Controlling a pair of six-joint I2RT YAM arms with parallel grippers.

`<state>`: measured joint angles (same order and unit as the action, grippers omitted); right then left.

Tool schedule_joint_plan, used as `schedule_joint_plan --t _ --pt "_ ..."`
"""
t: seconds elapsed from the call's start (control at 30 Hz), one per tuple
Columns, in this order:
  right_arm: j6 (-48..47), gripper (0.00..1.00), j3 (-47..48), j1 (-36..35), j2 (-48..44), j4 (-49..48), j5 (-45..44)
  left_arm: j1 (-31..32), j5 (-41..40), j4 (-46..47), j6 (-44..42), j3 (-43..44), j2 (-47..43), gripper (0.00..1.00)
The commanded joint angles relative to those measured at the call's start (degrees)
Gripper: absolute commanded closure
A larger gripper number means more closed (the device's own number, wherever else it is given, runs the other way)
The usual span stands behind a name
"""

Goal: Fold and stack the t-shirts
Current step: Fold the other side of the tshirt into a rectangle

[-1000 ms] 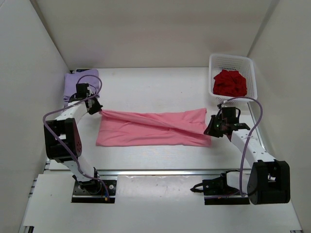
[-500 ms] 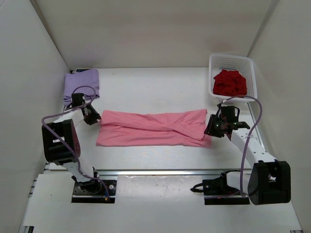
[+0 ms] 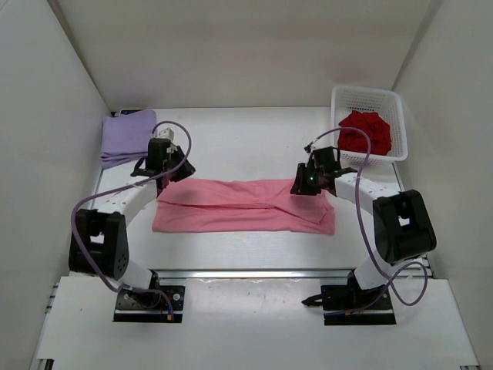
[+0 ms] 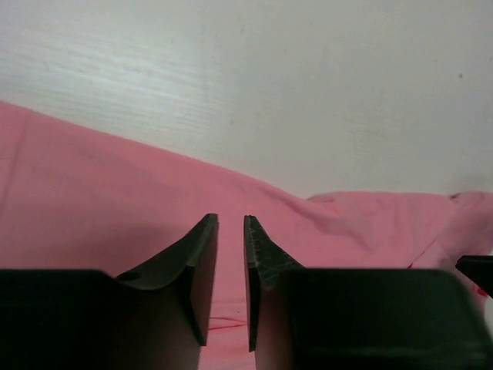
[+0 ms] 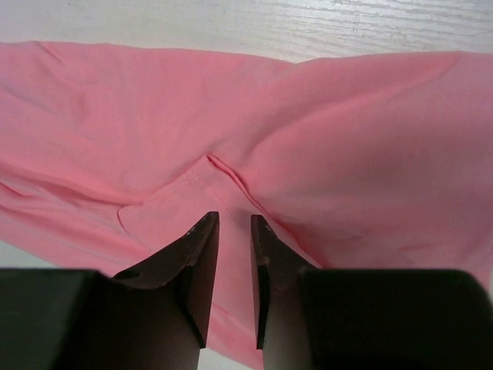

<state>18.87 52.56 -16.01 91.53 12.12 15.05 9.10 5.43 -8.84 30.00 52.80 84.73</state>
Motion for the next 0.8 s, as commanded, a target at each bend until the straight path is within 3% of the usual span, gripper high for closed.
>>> schedule_joint_plan --t 0.0,0.1,0.33,0.47,0.7,0.77 --pt "0.2 0.76 2.64 0.72 2.15 -5.09 2.96 -0.4 5.54 1.98 3.12 -5.75 2.36 0.71" --pt "-0.85 0.73 2.81 0.19 3.3 -4.21 2.53 -0.49 10.12 5.31 5.5 -10.42 2.64 0.72" --pt "-0.77 0.62 2.19 1.5 6.29 -8.16 3.93 7.32 9.24 9.62 5.77 -13.15 -1.05 0.71" --pt "-1.21 0.58 3.16 2.03 8.58 -7.9 5.69 8.39 9.33 11.38 5.77 -13.51 -1.94 0.71" --pt "0.2 0.73 0.89 1.51 6.13 -7.38 11.32 4.96 12.68 13.94 7.97 -15.0 -2.73 0.71" --pt "0.38 0.72 0.27 1.51 5.51 -6.94 13.59 5.05 12.94 14.37 7.71 -15.27 -3.6 0.71"
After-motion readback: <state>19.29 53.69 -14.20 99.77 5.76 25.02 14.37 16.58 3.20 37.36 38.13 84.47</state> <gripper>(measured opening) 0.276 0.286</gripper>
